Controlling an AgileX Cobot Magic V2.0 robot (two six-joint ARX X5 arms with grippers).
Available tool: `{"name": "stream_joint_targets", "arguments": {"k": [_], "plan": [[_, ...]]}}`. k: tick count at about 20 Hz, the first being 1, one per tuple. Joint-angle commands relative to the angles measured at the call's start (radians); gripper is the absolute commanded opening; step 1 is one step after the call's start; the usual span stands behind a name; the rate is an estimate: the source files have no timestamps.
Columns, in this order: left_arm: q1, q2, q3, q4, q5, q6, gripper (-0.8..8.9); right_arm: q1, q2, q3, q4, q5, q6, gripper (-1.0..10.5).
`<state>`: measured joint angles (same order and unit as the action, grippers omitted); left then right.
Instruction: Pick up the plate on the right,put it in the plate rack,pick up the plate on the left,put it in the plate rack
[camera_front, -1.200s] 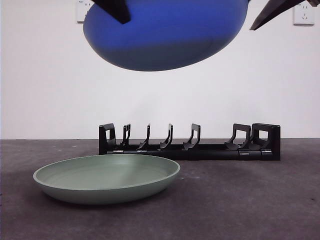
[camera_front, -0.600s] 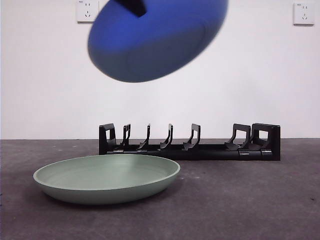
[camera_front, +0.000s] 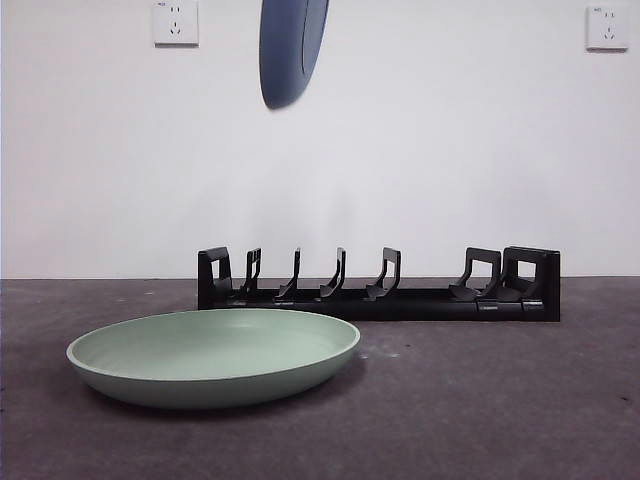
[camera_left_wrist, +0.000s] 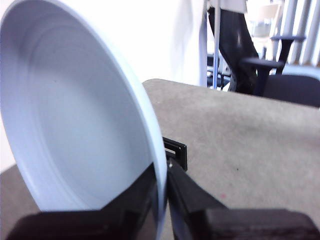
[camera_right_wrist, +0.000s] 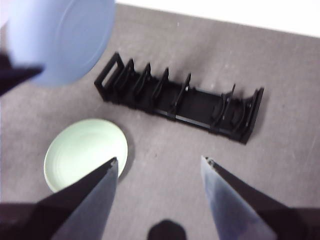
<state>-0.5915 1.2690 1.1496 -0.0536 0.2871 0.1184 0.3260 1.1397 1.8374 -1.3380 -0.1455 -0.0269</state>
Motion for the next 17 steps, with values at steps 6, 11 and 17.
{"name": "stream_joint_targets", "arguments": {"k": [6, 11, 17], "plan": [[0.119, 0.226, -0.002, 0.212, 0.061, -0.176, -0.09, 0.001, -0.006, -0.023, -0.039, -0.042, -0.022, 2.8], [0.15, 0.338, -0.002, 0.254, 0.09, -0.174, -0.08, 0.001, -0.005, -0.023, -0.039, -0.042, -0.022, 2.8], [0.16, 0.441, -0.002, 0.28, 0.077, -0.166, -0.09, 0.001, -0.005, -0.023, -0.039, -0.042, -0.021, 2.8]]}}
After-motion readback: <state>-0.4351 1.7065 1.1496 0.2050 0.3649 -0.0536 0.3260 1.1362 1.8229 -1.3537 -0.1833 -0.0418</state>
